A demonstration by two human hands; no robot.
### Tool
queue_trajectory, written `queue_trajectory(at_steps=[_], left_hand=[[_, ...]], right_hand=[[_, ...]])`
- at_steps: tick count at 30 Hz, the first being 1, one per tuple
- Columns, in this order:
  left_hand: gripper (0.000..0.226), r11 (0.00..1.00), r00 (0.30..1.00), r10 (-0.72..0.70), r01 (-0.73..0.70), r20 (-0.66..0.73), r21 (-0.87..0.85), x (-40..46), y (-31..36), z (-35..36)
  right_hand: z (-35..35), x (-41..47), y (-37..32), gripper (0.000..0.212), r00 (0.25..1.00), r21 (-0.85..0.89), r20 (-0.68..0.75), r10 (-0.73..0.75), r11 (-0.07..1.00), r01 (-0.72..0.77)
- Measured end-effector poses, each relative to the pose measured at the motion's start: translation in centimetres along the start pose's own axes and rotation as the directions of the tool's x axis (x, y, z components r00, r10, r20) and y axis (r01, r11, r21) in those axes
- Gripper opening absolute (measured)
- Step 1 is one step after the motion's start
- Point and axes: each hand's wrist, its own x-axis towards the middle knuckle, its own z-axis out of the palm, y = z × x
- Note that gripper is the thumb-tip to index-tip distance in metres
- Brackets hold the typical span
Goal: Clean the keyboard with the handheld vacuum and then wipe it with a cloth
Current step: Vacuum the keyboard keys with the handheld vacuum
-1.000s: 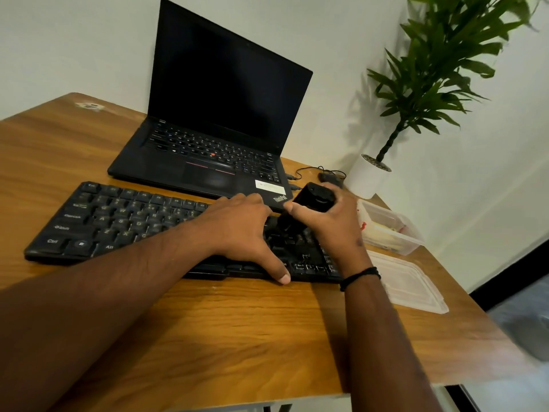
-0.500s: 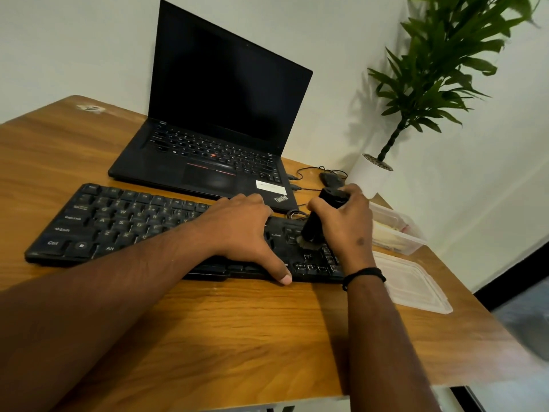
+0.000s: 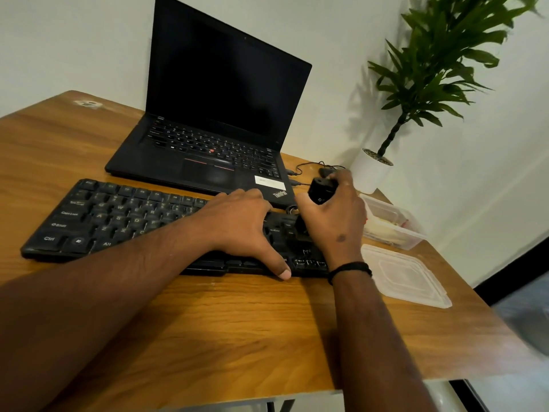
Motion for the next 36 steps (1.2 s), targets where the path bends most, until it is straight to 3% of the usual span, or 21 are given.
queue_trajectory(at_steps=[3,5,9,11,14,17,21,23,29,33,36], left_hand=[[0.12,1.0,1.0,0.003,-0.003,-0.003,0.02,0.0,0.0,0.1],[0.122,1.0,1.0,0.002,-0.002,0.003,0.019,-0.1,-0.1,0.1],[0.122,1.0,1.0,-0.002,0.002,0.015,0.004,-0.1,0.0,-0.1],[0.12,1.0,1.0,-0.006,0.005,0.014,0.004,-0.1,0.0,-0.1],[0.126,1.0,1.0,-0.006,0.006,0.017,0.013,-0.1,0.1,-0.1],[0.125,1.0,1.0,-0.003,0.003,0.018,0.007,-0.3,0.2,-0.2],[0.118,1.0,1.0,-0.004,0.004,0.019,-0.008,-0.2,0.2,-0.3],[0.12,1.0,1.0,-0.007,0.007,0.021,-0.016,-0.1,0.0,-0.3],[0.124,1.0,1.0,0.0,0.0,0.01,-0.008,0.0,-0.1,0.0],[0.12,1.0,1.0,0.009,-0.009,0.019,0.003,-0.1,-0.1,0.0],[0.123,1.0,1.0,0.003,-0.003,0.021,0.001,-0.1,0.0,-0.1]], right_hand=[[0.9,-0.3,-0.8,0.032,0.996,0.201,0.09,-0.02,0.98,0.002],[1.1,0.0,-0.5,0.031,0.995,0.246,0.103,0.005,0.969,-0.031],[0.3,0.6,0.8,0.039,0.998,0.049,-0.024,0.062,0.997,-0.06],[0.3,0.6,0.7,0.034,0.999,0.049,-0.04,0.021,0.999,-0.019],[1.0,0.1,-0.1,0.028,0.997,0.229,0.067,-0.037,0.973,0.021],[1.3,0.2,-0.4,0.028,0.994,0.386,0.111,0.011,0.921,-0.053],[0.6,0.7,0.6,0.036,0.997,0.089,-0.012,0.071,0.994,-0.069],[0.3,0.6,0.9,0.039,0.995,0.04,-0.052,0.081,0.996,-0.079],[1.2,-0.2,-0.6,0.032,0.987,0.37,0.154,0.047,0.924,-0.101],[0.6,0.1,-0.1,0.036,0.962,0.367,0.161,0.222,0.891,-0.267],[0.2,0.2,-0.1,0.028,0.949,0.378,0.193,0.248,0.874,-0.305]])
